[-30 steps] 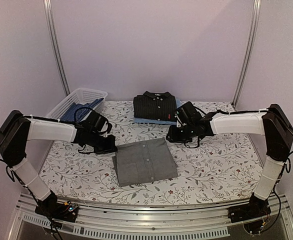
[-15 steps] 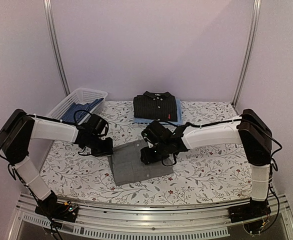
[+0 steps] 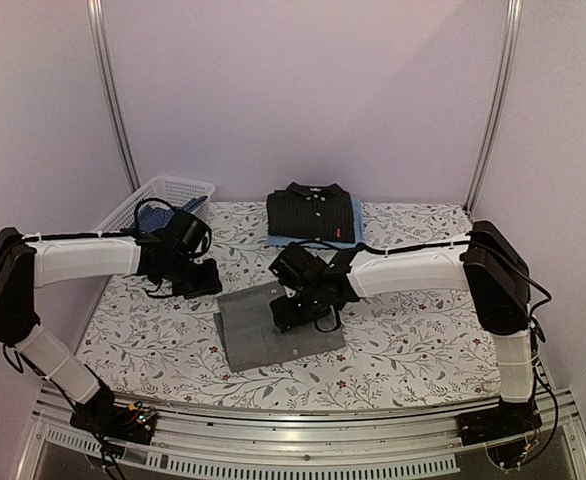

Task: Fold and stack the long sleeve shirts
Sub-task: Smooth out the square-folded shirt at the center of the board.

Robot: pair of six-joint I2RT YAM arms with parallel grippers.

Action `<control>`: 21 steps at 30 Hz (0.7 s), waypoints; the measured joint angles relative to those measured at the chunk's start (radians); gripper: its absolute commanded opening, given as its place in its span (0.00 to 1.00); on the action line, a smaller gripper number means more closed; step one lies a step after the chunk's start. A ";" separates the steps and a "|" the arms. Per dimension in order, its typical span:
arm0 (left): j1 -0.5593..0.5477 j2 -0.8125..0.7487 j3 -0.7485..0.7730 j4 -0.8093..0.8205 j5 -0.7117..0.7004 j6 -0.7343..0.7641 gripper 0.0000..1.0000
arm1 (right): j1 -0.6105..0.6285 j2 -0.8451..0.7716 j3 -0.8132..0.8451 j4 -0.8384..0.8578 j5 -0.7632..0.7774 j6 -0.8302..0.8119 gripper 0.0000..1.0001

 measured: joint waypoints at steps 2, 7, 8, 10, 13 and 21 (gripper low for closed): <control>-0.037 -0.038 0.030 -0.013 0.006 0.001 0.25 | -0.008 -0.003 0.019 -0.006 -0.001 -0.003 0.58; -0.163 -0.061 0.045 -0.015 0.072 -0.008 0.14 | -0.074 -0.019 0.040 0.014 -0.056 -0.003 0.45; -0.187 -0.056 0.044 -0.014 0.088 -0.011 0.13 | -0.094 -0.019 0.043 0.023 -0.070 -0.002 0.43; -0.232 -0.042 0.036 -0.009 0.115 -0.016 0.10 | -0.128 -0.019 0.048 0.033 -0.086 -0.002 0.41; -0.284 -0.010 0.012 -0.002 0.141 -0.025 0.05 | -0.170 -0.010 0.084 0.037 -0.100 0.001 0.39; -0.388 0.031 -0.135 0.025 0.199 -0.077 0.00 | -0.208 0.097 0.182 0.066 -0.140 -0.003 0.38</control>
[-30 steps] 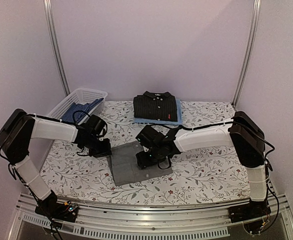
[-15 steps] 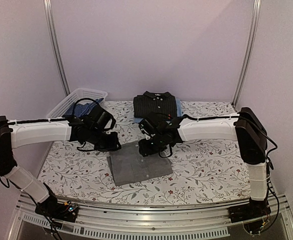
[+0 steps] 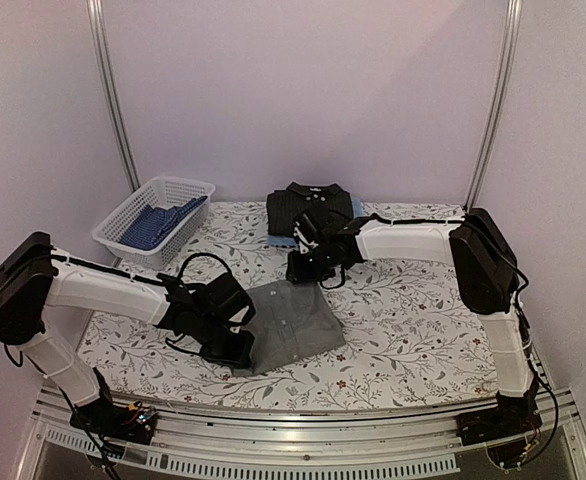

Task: Fold and stack the long sleeve shirts
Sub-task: Smooth out the square-folded shirt at the center of the board.

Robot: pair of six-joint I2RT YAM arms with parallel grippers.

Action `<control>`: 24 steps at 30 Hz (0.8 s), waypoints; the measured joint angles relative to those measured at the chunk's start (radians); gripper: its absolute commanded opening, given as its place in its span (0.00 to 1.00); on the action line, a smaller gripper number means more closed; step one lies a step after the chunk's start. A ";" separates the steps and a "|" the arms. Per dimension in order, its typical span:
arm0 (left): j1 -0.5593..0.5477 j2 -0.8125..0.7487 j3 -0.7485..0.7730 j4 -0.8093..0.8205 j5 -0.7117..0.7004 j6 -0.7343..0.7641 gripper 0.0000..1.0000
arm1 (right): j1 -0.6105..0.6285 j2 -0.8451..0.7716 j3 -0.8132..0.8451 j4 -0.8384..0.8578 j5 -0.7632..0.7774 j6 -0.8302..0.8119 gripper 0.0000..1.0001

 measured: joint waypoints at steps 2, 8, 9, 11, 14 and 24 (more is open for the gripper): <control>-0.020 0.008 -0.016 0.019 0.010 -0.013 0.00 | -0.002 0.041 0.017 0.002 -0.011 -0.003 0.38; -0.055 0.010 -0.036 0.080 0.023 -0.050 0.00 | -0.010 0.114 0.055 0.005 -0.035 -0.015 0.39; -0.060 0.010 -0.037 0.088 0.024 -0.053 0.00 | -0.012 0.117 0.063 0.006 -0.038 -0.017 0.39; -0.068 0.011 -0.038 0.094 0.025 -0.059 0.00 | -0.019 0.126 0.078 0.006 -0.042 -0.020 0.41; -0.072 0.010 -0.039 0.095 0.022 -0.062 0.00 | -0.031 0.127 0.079 -0.005 -0.039 -0.027 0.42; -0.074 -0.047 -0.058 0.007 -0.007 -0.041 0.01 | -0.042 -0.030 -0.032 -0.055 0.020 -0.055 0.43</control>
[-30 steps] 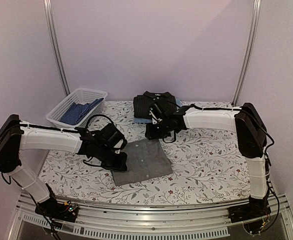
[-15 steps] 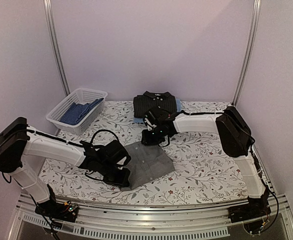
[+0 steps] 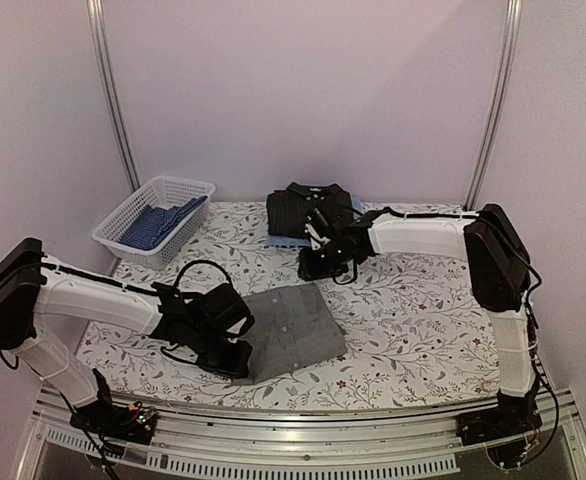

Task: Fold and stack the long sleeve shirts
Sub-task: Smooth out the square-folded shirt at the center of the board.

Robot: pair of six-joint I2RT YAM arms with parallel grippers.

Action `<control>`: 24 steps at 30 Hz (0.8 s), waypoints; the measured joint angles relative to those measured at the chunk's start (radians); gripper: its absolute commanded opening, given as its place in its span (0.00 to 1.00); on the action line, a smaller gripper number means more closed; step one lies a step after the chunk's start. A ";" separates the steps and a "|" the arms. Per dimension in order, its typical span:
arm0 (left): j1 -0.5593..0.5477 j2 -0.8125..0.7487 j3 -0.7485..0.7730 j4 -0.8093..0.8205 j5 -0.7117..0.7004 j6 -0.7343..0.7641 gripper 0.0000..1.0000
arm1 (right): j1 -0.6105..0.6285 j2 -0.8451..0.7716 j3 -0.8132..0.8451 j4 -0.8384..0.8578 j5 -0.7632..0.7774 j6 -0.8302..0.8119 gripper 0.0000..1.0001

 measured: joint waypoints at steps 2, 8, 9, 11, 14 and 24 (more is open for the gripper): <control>0.000 -0.014 -0.006 -0.024 -0.004 0.008 0.01 | 0.006 -0.075 -0.045 0.000 0.007 0.001 0.44; 0.001 -0.087 -0.006 -0.111 -0.008 0.023 0.01 | 0.058 -0.225 -0.115 0.008 0.018 0.016 0.43; 0.001 -0.102 -0.005 -0.117 -0.005 0.026 0.01 | 0.071 -0.225 -0.115 0.012 0.016 0.017 0.43; 0.001 -0.121 -0.001 -0.124 0.002 0.031 0.01 | 0.094 -0.217 -0.115 0.018 0.008 0.021 0.43; 0.001 -0.124 0.000 -0.125 0.013 0.034 0.00 | 0.115 -0.182 -0.112 0.030 -0.022 0.031 0.42; -0.021 -0.097 -0.079 -0.079 0.089 0.026 0.00 | 0.125 0.047 -0.021 0.062 -0.110 0.039 0.41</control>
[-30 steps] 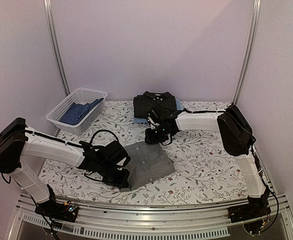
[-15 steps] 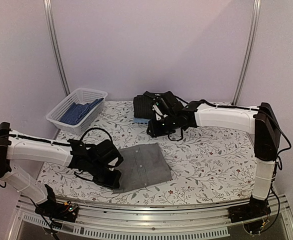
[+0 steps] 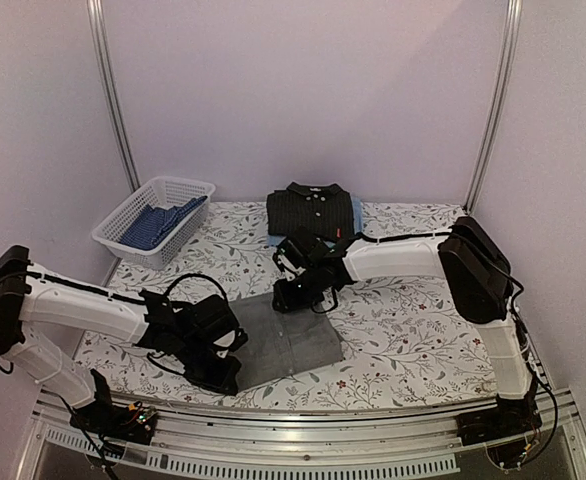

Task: Fold and stack the long sleeve shirts
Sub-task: Smooth out the square-folded shirt at the center of the board.

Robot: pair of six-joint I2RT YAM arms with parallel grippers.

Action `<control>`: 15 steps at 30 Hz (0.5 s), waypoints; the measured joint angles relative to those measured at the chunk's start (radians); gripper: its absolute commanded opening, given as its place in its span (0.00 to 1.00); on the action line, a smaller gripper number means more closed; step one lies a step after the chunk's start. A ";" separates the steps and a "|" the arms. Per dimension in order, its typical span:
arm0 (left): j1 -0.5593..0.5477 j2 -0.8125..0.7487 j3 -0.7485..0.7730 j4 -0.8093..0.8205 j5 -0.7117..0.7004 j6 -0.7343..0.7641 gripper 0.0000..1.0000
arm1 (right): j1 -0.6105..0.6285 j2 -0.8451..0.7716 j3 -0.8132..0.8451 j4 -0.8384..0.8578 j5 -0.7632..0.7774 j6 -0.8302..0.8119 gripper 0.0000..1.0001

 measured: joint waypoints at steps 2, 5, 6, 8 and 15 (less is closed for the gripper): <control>-0.009 0.011 -0.006 0.018 0.017 -0.004 0.00 | 0.000 0.025 -0.002 0.002 0.006 0.007 0.41; -0.010 0.017 -0.005 0.023 0.018 -0.004 0.00 | -0.003 0.020 -0.028 0.035 0.025 0.032 0.41; -0.010 0.023 -0.001 0.026 0.018 -0.003 0.00 | -0.006 0.010 -0.053 0.057 0.027 0.044 0.41; -0.009 0.041 0.014 0.027 0.019 0.002 0.00 | -0.013 -0.018 -0.107 0.089 0.034 0.065 0.41; 0.016 0.167 0.137 0.042 0.017 0.069 0.00 | -0.089 -0.167 -0.313 0.124 0.068 0.125 0.45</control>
